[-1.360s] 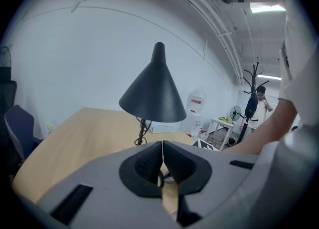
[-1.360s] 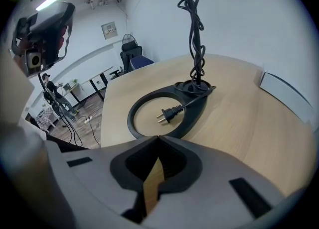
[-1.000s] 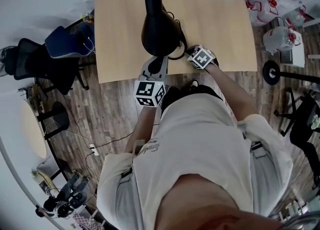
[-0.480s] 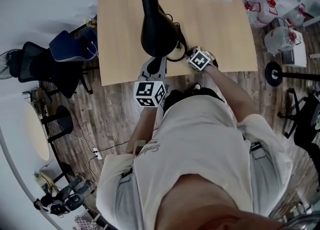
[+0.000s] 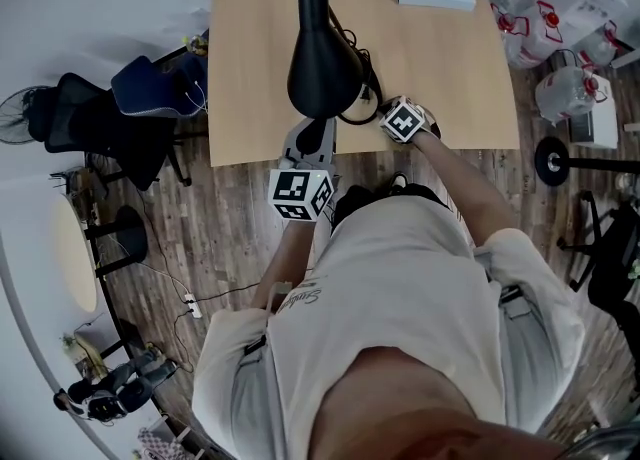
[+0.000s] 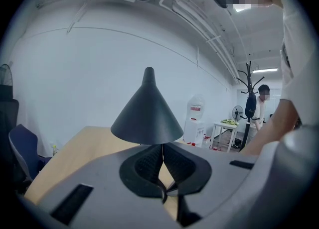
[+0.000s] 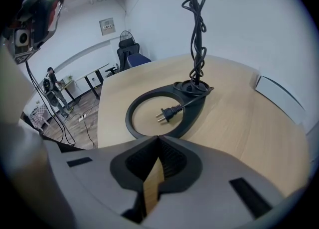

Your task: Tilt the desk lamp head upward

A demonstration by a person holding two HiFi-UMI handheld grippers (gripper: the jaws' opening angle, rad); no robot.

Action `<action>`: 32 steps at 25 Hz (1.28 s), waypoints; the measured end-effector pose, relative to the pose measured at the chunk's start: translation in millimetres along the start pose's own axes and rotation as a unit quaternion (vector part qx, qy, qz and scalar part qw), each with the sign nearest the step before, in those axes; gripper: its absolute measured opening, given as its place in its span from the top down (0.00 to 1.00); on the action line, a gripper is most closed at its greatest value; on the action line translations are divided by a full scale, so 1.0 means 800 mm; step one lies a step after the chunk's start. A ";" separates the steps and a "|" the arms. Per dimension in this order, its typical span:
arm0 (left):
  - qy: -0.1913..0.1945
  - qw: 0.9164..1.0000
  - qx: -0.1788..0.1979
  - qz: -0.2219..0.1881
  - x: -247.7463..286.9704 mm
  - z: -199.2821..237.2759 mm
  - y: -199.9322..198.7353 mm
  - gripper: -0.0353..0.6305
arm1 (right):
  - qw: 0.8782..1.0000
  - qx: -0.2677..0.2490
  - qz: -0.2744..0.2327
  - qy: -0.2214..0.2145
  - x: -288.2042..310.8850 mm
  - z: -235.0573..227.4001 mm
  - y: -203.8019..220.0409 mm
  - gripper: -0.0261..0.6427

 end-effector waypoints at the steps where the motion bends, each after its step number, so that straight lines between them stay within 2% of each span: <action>1: 0.000 1.000 0.001 0.000 -0.002 0.000 -0.002 0.92 | 1.000 -0.001 -0.001 0.001 -0.001 0.000 -0.002 0.97; 15: 0.018 0.999 0.030 -0.041 -0.057 -0.014 -0.066 0.92 | 1.000 0.007 0.015 0.016 0.005 0.002 0.003 0.97; 18: 0.022 0.998 0.034 -0.051 -0.070 -0.016 -0.088 0.92 | 0.999 -0.003 0.022 0.023 0.004 0.003 0.003 0.97; 21: 0.032 0.998 0.034 -0.042 -0.076 -0.017 -0.105 0.92 | 0.999 -0.021 0.022 0.031 0.004 0.003 -0.003 0.97; 25: 0.040 0.998 0.028 -0.040 -0.084 -0.018 -0.123 0.92 | 0.998 -0.023 0.029 0.041 0.003 0.005 0.001 0.97; 32: 0.049 0.996 0.000 -0.075 -0.096 -0.005 -0.170 0.92 | 0.999 -0.002 0.023 0.044 0.005 0.005 -0.002 0.97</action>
Point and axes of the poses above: the fingertips, and each gripper's own axes: x forward along the fingers, z to its left, y out of its underside, the point moved 2 cm from there along -x, backward along the fingers, and after that the axes turned 3 degrees about x, right-handed, at the moved point
